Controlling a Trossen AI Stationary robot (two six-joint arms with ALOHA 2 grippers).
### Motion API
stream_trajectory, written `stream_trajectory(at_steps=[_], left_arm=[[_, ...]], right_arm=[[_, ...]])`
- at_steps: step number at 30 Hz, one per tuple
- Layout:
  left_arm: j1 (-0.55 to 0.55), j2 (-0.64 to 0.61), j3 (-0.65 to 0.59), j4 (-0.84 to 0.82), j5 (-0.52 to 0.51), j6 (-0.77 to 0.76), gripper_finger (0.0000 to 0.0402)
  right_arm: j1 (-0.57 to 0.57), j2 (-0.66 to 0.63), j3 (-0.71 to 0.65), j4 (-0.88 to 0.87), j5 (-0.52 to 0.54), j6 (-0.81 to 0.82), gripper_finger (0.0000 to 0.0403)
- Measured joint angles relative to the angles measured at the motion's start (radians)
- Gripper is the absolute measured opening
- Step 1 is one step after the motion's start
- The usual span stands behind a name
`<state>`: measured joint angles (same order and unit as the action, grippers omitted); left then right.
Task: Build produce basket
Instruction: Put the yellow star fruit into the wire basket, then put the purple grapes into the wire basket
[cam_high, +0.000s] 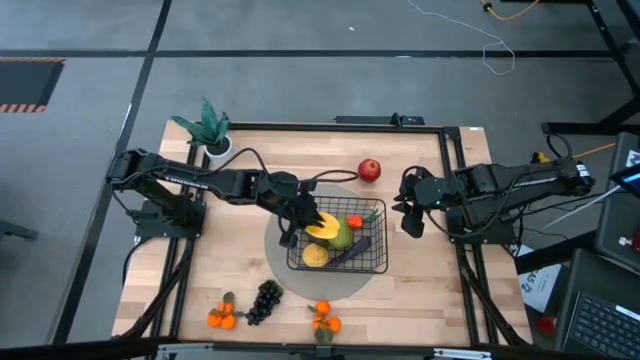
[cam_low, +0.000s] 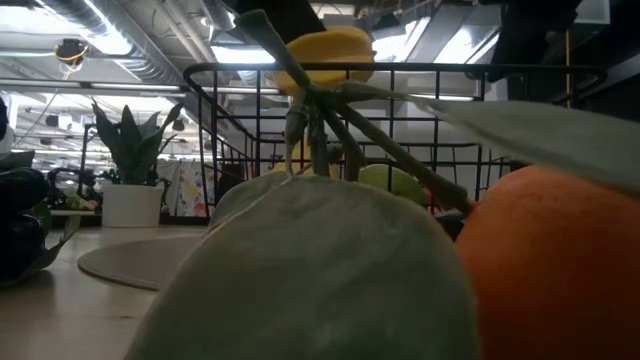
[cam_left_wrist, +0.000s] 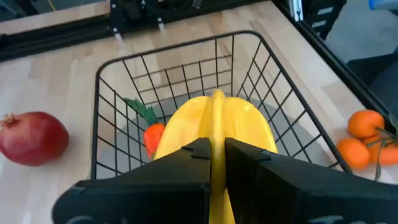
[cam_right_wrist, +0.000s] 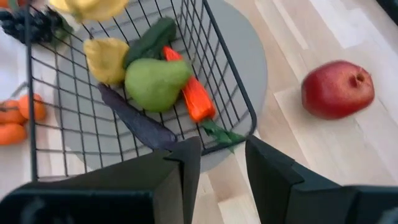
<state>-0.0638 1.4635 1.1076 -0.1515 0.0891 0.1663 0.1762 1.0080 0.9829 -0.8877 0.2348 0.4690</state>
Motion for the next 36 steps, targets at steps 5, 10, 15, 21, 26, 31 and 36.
stream_trajectory(at_steps=[5, 10, 15, 21, 26, 31, 36], left_arm=[[-0.001, 0.000, 0.000, 0.001, 0.001, 0.000, 0.0014], [-0.001, 0.000, 0.000, 0.002, 0.001, -0.002, 0.0017], [-0.001, 0.000, 0.000, 0.002, 0.001, -0.002, 0.0018], [-0.001, 0.000, 0.000, 0.006, 0.001, -0.075, 0.0031], [-0.001, 0.000, 0.000, 0.011, -0.019, -0.084, 0.0060], [-0.001, 0.000, 0.000, 0.013, -0.053, -0.085, 0.0084], [-0.001, 0.000, 0.000, 0.014, -0.053, -0.085, 0.0096]], right_arm=[[0.000, 0.000, 0.000, 0.137, 0.000, 0.000, 0.0114], [0.011, 0.007, 0.000, 0.288, 0.000, -0.062, 0.0114], [0.037, 0.035, 0.000, 0.345, 0.000, -0.112, 0.0114], [0.062, 0.089, 0.000, 0.408, 0.001, -0.149, 0.0114], [0.066, 0.137, 0.000, 0.461, 0.000, -0.187, 0.0114], [0.066, 0.165, 0.000, 0.458, -0.001, -0.185, 0.0114], [0.066, 0.169, 0.000, 0.458, -0.001, -0.185, 0.0114]])
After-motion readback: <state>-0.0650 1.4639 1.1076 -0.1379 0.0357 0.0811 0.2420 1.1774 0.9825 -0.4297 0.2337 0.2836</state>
